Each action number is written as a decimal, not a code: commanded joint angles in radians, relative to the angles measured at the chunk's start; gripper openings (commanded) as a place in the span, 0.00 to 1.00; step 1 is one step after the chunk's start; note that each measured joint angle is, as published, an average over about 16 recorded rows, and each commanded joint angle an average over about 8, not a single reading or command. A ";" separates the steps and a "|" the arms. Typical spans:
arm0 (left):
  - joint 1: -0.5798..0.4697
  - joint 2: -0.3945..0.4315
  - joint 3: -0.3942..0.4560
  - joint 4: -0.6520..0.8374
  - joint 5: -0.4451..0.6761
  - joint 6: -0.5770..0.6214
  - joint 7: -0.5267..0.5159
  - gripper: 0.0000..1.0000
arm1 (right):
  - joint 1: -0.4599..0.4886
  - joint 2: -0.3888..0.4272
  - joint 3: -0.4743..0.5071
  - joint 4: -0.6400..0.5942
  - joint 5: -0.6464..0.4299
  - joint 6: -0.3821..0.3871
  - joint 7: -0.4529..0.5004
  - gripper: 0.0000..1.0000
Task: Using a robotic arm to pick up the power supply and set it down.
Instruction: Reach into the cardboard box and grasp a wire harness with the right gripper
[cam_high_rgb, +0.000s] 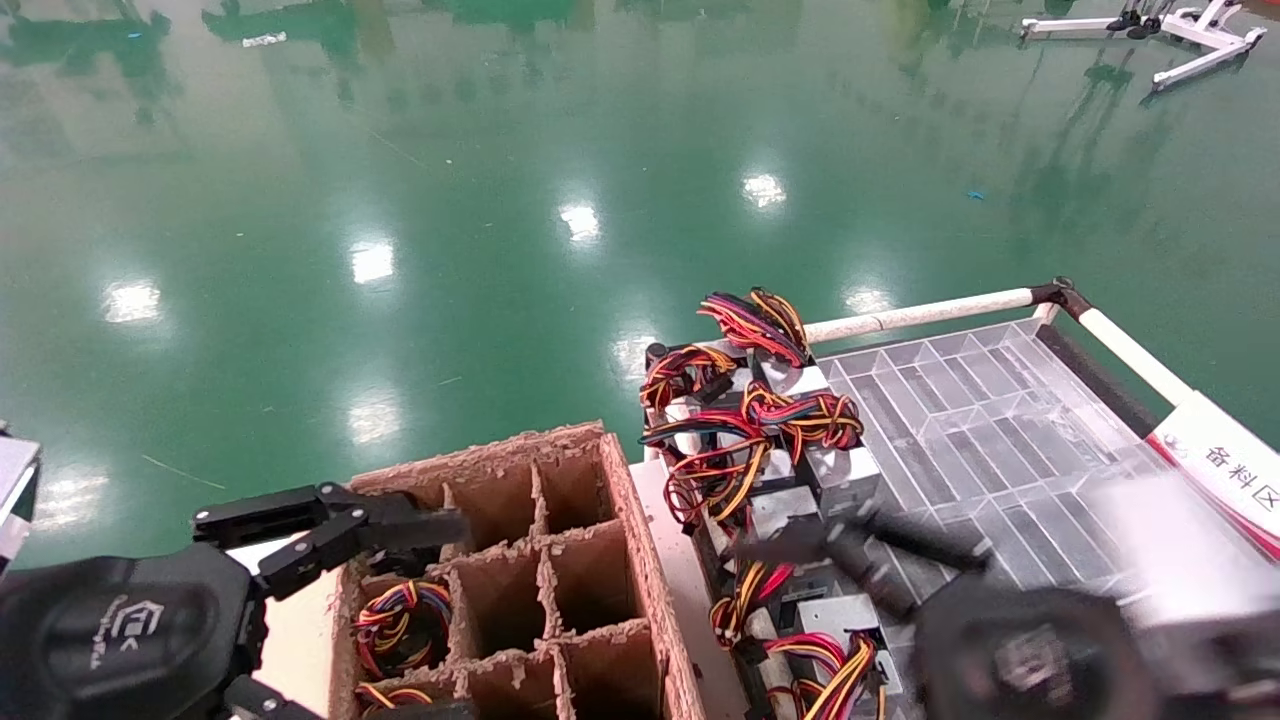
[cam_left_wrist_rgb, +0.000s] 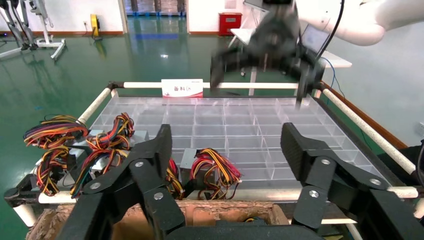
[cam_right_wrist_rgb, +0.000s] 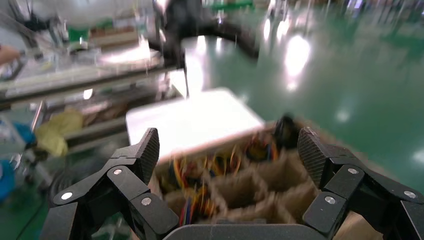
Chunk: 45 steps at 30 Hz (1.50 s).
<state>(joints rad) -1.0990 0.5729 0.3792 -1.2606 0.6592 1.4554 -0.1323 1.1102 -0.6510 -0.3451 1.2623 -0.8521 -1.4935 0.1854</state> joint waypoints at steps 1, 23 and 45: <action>0.000 0.000 0.000 0.000 0.000 0.000 0.000 0.00 | 0.007 -0.010 -0.019 -0.005 -0.038 0.005 -0.002 1.00; 0.000 0.000 0.000 0.000 0.000 0.000 0.000 0.01 | 0.285 -0.248 -0.340 -0.114 -0.441 -0.081 -0.045 0.00; 0.000 0.000 0.000 0.000 0.000 0.000 0.000 1.00 | 0.389 -0.298 -0.488 -0.148 -0.506 -0.066 -0.078 0.00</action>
<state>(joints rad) -1.0991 0.5728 0.3795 -1.2605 0.6590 1.4554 -0.1322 1.4989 -0.9482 -0.8318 1.1156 -1.3565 -1.5587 0.1069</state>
